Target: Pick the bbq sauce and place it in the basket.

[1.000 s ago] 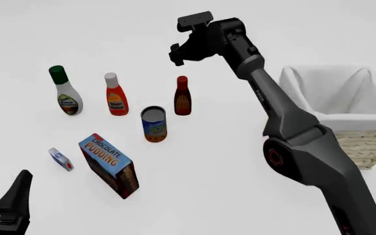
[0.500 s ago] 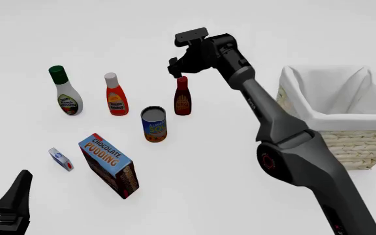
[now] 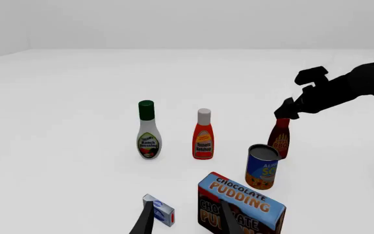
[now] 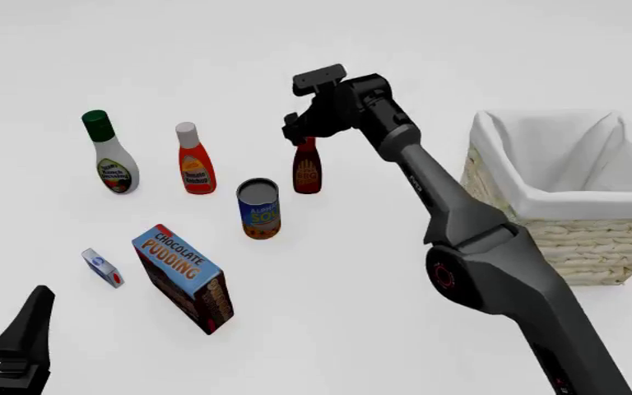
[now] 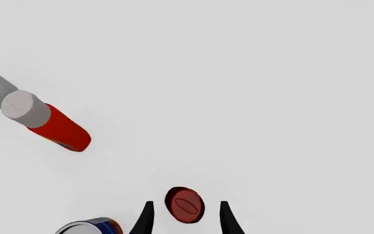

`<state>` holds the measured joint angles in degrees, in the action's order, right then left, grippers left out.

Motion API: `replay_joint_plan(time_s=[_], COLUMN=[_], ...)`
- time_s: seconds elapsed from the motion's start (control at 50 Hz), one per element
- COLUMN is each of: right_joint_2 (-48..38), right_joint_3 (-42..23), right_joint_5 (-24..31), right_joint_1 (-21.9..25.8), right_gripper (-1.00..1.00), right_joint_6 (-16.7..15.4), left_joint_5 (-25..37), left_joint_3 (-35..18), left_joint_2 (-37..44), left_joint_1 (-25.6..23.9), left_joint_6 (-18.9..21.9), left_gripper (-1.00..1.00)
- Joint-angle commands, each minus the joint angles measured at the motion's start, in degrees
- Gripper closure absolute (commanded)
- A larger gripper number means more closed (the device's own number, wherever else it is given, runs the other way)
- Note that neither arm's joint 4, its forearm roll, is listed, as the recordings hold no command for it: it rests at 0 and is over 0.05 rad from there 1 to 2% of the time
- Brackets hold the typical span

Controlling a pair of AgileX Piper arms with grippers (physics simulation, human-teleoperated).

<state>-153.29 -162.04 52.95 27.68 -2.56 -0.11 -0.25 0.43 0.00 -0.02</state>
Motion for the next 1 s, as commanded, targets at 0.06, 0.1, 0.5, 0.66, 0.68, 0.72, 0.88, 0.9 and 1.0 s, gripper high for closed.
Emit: replay_joint_plan(time_s=[0.06,0.1,0.5,0.66,0.68,0.72,0.88,0.9,1.0], right_joint_2=[-1.64,-1.85,-3.63,-3.90,-3.95,-4.03,-4.29,-4.33,-4.13], right_joint_3=[-0.08,-0.09,-0.09,-0.10,-0.09,-0.09,-0.09,-0.10,-0.10], right_joint_5=[-0.38,-0.45,-0.78,-0.87,-0.88,-0.88,-1.01,-1.09,-1.17], right_joint_1=[-0.13,-0.16,-0.33,-0.26,-0.28,-0.32,-0.41,-0.60,-0.60], right_gripper=[-1.00,-1.00,-1.00,-1.00,-1.00,-1.00,-1.00,-1.00,1.00], right_joint_6=[-0.37,-0.33,-0.60,-0.64,-0.66,-0.69,-0.40,-0.58,-0.59], left_joint_5=[0.00,0.00,0.00,0.00,0.00,0.00,0.00,0.00,0.00], left_joint_3=[0.00,0.00,0.00,0.00,0.00,0.00,0.00,0.00,0.00], left_joint_2=[0.00,0.00,0.00,0.00,0.00,0.00,0.00,0.00,0.00], left_joint_1=[0.00,0.00,0.00,0.00,0.00,0.00,0.00,0.00,0.00], left_joint_6=[0.00,0.00,0.00,0.00,0.00,0.00,0.00,0.00,0.00], left_gripper=[-1.00,-1.00,-1.00,-1.00,-1.00,-1.00,-1.00,-1.00,-1.00])
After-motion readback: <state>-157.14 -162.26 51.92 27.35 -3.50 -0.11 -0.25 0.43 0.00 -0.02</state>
